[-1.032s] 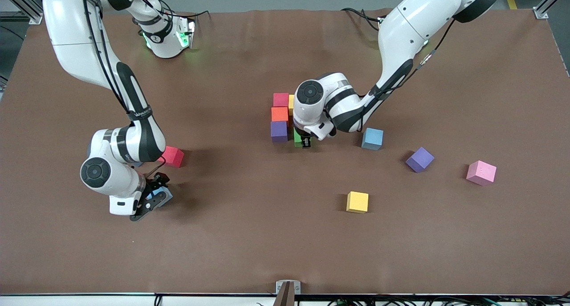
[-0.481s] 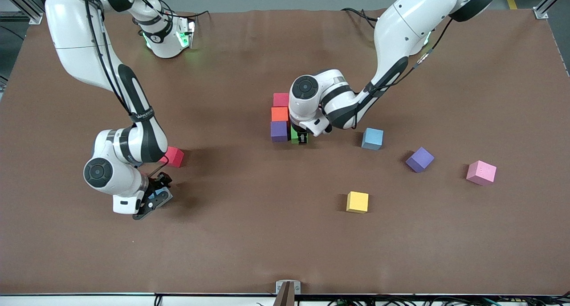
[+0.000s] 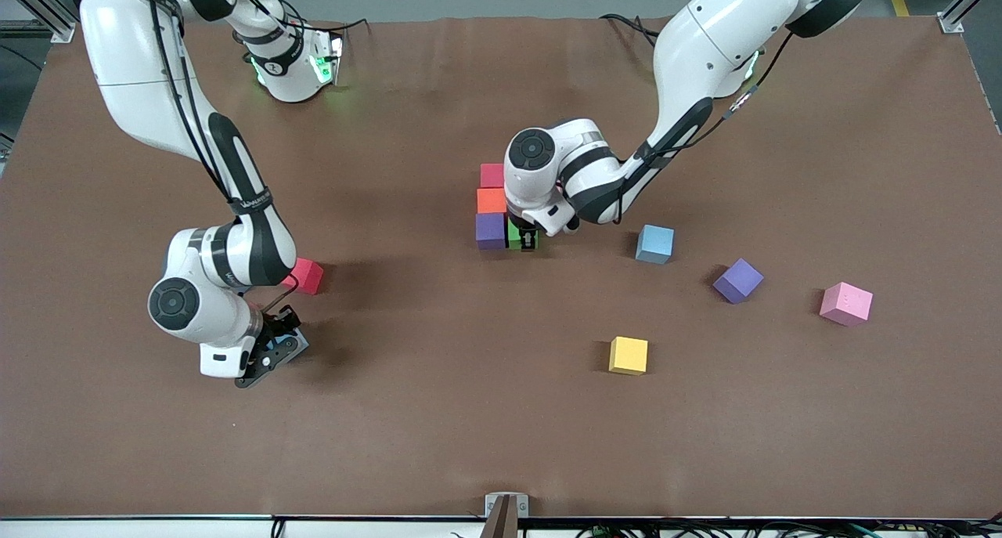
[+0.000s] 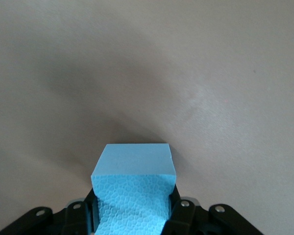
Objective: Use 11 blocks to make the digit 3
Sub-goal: 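Carry the light blue block to the center with the right gripper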
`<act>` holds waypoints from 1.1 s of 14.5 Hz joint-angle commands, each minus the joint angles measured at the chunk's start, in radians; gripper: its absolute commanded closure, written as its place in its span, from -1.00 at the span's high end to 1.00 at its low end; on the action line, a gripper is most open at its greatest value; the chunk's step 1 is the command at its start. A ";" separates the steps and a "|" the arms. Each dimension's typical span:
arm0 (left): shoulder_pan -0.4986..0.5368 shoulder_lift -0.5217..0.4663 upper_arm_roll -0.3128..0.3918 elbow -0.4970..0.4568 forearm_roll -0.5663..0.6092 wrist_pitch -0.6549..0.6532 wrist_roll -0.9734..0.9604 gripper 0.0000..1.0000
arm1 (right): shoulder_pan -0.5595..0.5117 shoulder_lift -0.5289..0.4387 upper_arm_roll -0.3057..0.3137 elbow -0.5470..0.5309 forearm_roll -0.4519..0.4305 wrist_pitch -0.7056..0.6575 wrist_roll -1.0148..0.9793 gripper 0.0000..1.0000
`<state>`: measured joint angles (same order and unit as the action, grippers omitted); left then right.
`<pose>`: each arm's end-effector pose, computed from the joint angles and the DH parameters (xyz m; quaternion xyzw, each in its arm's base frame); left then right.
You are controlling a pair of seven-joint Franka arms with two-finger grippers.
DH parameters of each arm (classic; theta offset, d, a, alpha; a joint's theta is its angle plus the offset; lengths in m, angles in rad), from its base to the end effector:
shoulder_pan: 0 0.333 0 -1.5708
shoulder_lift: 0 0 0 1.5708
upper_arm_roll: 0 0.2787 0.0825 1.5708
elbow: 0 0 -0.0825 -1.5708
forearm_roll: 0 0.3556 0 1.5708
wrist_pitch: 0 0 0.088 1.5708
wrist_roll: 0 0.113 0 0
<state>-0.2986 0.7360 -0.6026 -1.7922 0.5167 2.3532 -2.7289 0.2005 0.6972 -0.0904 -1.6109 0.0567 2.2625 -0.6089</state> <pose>0.3991 -0.4607 0.1812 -0.7059 -0.7081 0.0162 0.0046 0.6392 0.0783 0.2003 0.9389 0.3436 -0.0224 0.0023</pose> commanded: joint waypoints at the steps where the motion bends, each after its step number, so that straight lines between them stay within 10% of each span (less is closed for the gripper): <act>1: -0.010 -0.021 0.003 -0.021 0.029 0.015 -0.089 -0.48 | 0.049 -0.028 0.006 0.051 0.014 -0.113 0.110 -0.65; 7: -0.008 -0.021 0.004 -0.019 0.029 0.014 -0.089 -0.20 | 0.167 -0.028 0.006 0.085 0.014 -0.167 0.418 -0.64; 8: -0.008 -0.020 0.003 -0.019 0.029 0.014 -0.089 -0.01 | 0.183 -0.028 0.006 0.085 0.014 -0.170 0.473 -0.64; 10: -0.010 -0.020 0.004 -0.018 0.038 0.014 -0.081 0.99 | 0.214 -0.028 0.006 0.085 0.015 -0.175 0.572 -0.64; 16: -0.004 -0.035 0.000 -0.019 0.046 0.005 -0.083 1.00 | 0.325 -0.019 0.006 0.089 0.029 -0.170 0.872 -0.64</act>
<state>-0.3011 0.7348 -0.6023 -1.7920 0.5271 2.3550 -2.7291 0.4863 0.6836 -0.0770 -1.5162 0.0652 2.0942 0.1629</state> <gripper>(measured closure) 0.000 0.471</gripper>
